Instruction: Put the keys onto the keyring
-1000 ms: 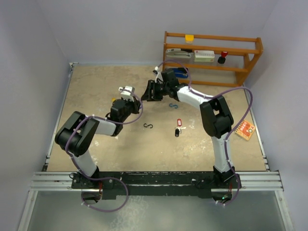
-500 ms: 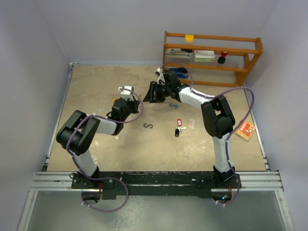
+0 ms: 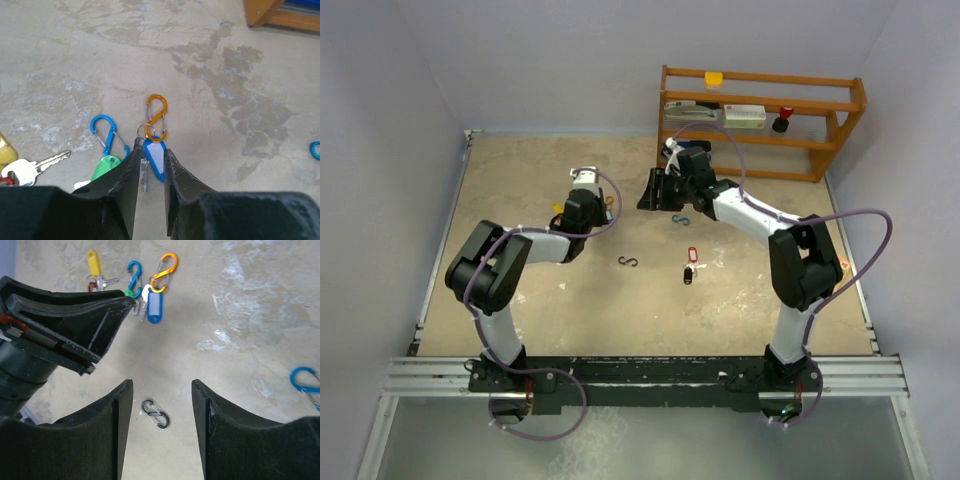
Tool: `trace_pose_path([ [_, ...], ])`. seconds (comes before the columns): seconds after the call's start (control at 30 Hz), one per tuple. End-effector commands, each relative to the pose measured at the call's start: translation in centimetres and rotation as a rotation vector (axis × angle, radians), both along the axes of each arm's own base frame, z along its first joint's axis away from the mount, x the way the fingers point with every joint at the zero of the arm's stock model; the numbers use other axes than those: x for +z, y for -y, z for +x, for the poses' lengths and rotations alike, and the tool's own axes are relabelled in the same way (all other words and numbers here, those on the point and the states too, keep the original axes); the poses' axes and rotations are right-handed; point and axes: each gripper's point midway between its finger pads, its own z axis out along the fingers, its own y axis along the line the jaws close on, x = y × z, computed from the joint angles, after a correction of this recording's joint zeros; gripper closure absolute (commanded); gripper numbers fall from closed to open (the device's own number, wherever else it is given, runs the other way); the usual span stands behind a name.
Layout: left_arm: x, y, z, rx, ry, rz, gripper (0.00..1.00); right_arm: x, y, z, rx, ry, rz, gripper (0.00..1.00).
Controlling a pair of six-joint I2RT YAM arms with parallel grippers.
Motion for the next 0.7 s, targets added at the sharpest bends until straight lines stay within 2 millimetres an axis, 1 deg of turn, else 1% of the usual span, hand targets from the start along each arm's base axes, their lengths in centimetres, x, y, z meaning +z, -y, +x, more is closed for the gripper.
trace_pose_path([
  [0.0, 2.3, -1.2, 0.8, 0.079, 0.022, 0.001, 0.75, -0.3, 2.7, 0.2, -0.061, 0.054, -0.12, 0.46],
  [0.13, 4.0, -2.0, 0.7, 0.114, 0.03, 0.013, 0.7, -1.9, 4.5, -0.1, -0.104, 0.036, -0.21, 0.46],
  [0.3, 6.7, -2.5, -0.2, 0.135, 0.05, -0.013, 0.57, -3.0, 6.9, -0.2, -0.164, 0.027, -0.328, 0.44],
  [0.37, 7.5, -2.3, -0.6, 0.129, 0.049, -0.042, 0.49, -3.0, 7.6, -0.1, -0.177, 0.037, -0.367, 0.38],
  [0.43, 8.1, -1.9, -1.0, 0.115, 0.043, -0.075, 0.38, -3.0, 8.1, 0.0, -0.174, 0.049, -0.395, 0.3],
  [0.5, 8.6, -1.6, -1.2, 0.104, 0.04, -0.105, 0.34, -2.9, 8.1, -0.1, -0.158, 0.062, -0.4, 0.25],
  [0.57, 9.0, -1.5, -1.5, 0.104, 0.041, -0.132, 0.33, -2.8, 8.0, -0.1, -0.144, 0.08, -0.394, 0.19],
  [0.6, 9.3, -1.5, -1.6, 0.106, 0.043, -0.142, 0.32, -2.5, 8.0, -0.1, -0.142, 0.092, -0.388, 0.15],
  [0.67, 9.9, -1.3, -1.7, 0.102, 0.048, -0.156, 0.31, -2.2, 7.8, -0.3, -0.122, 0.112, -0.376, 0.01],
])
